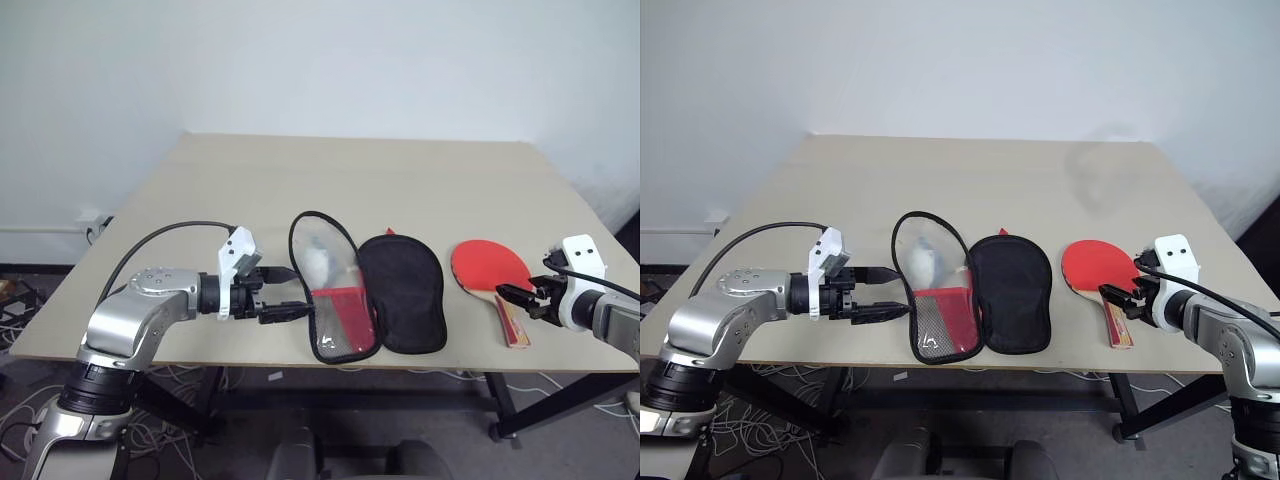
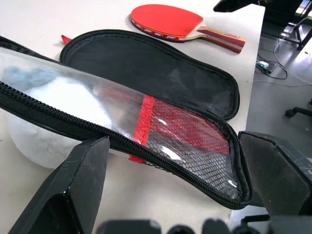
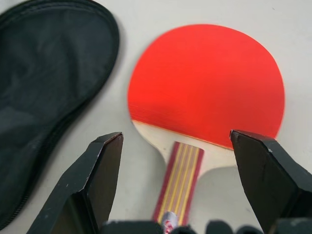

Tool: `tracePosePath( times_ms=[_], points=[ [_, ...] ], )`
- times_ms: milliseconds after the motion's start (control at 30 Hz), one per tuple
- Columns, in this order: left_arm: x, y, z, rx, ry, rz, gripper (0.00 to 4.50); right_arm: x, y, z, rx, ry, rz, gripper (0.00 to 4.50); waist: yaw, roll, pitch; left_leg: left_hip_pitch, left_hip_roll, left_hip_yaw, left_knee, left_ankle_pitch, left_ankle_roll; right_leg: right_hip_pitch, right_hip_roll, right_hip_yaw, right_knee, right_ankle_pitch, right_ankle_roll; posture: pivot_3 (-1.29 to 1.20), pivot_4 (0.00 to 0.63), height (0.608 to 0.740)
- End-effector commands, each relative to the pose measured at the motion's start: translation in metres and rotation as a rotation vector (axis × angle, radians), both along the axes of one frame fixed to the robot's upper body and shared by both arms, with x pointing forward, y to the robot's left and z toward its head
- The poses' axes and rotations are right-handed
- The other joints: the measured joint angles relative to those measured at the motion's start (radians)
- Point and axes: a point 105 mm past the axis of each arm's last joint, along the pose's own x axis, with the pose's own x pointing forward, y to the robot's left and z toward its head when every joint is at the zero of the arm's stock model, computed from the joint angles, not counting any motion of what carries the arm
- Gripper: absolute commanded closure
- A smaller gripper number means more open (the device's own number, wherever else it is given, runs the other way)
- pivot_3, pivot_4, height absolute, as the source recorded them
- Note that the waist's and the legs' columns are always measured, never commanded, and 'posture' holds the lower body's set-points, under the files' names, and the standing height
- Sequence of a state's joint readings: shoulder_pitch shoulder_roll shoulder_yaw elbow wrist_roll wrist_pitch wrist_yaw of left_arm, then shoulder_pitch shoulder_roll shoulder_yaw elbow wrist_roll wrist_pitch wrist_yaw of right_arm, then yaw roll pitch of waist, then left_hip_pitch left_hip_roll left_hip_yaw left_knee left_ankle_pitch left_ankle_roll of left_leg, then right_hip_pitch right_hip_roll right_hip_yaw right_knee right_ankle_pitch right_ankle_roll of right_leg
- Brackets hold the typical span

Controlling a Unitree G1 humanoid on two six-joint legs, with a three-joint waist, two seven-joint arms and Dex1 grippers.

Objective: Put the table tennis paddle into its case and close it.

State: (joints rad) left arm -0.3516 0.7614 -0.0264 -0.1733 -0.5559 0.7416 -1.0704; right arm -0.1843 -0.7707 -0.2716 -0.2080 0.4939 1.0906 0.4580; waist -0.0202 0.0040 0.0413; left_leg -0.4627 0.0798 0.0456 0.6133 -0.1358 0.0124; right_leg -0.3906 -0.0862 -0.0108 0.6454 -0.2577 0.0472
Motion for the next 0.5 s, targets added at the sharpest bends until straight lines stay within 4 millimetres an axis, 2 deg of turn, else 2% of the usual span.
tracePosePath(
  times_ms=[33, 133, 300, 400, 500],
  points=[
    [-0.001, 0.012, 0.026, -0.001, -0.079, 0.027, 0.03, 0.007, -0.01, 0.009, -0.034, -0.042, -0.041, 0.68, 0.0, 0.0, 0.0, 0.0, 0.0, 0.0, 0.0, 0.0, 0.0, 0.0, 0.0, 0.0, 0.0, 0.0, 0.0, 0.0, 0.0, 0.74],
    [-0.001, 0.023, 0.029, 0.026, -0.088, 0.058, 0.03, 0.011, -0.012, 0.01, -0.028, -0.044, -0.048, 0.68, -0.001, 0.0, 0.0, 0.0, 0.0, 0.0, 0.0, 0.0, 0.0, 0.0, 0.0, 0.0, 0.0, 0.0, 0.0, 0.0, 0.0, 0.74],
    [0.003, 0.039, 0.049, 0.024, -0.116, 0.099, 0.03, 0.013, -0.02, 0.003, -0.044, 0.0, -0.082, 0.68, -0.002, 0.0, 0.0, 0.0, 0.0, 0.0, 0.0, 0.0, 0.0, 0.0, 0.0, 0.0, 0.0, 0.0, 0.0, 0.0, 0.0, 0.74],
    [0.004, 0.03, 0.05, 0.02, -0.114, 0.069, 0.03, 0.014, -0.016, -0.001, -0.039, 0.015, -0.075, 0.68, 0.001, 0.0, 0.0, 0.0, 0.0, 0.0, 0.0, 0.0, 0.0, 0.0, 0.0, 0.0, 0.0, 0.0, 0.0, 0.0, 0.0, 0.74],
    [0.003, 0.009, 0.045, 0.012, -0.094, -0.003, 0.03, 0.013, -0.013, -0.008, -0.047, 0.048, -0.068, 0.68, 0.0, 0.0, 0.0, 0.0, 0.0, 0.001, 0.0, 0.0, 0.0, 0.0, 0.0, 0.0, 0.0, 0.0, 0.0, 0.0, 0.0, 0.74]
  ],
)
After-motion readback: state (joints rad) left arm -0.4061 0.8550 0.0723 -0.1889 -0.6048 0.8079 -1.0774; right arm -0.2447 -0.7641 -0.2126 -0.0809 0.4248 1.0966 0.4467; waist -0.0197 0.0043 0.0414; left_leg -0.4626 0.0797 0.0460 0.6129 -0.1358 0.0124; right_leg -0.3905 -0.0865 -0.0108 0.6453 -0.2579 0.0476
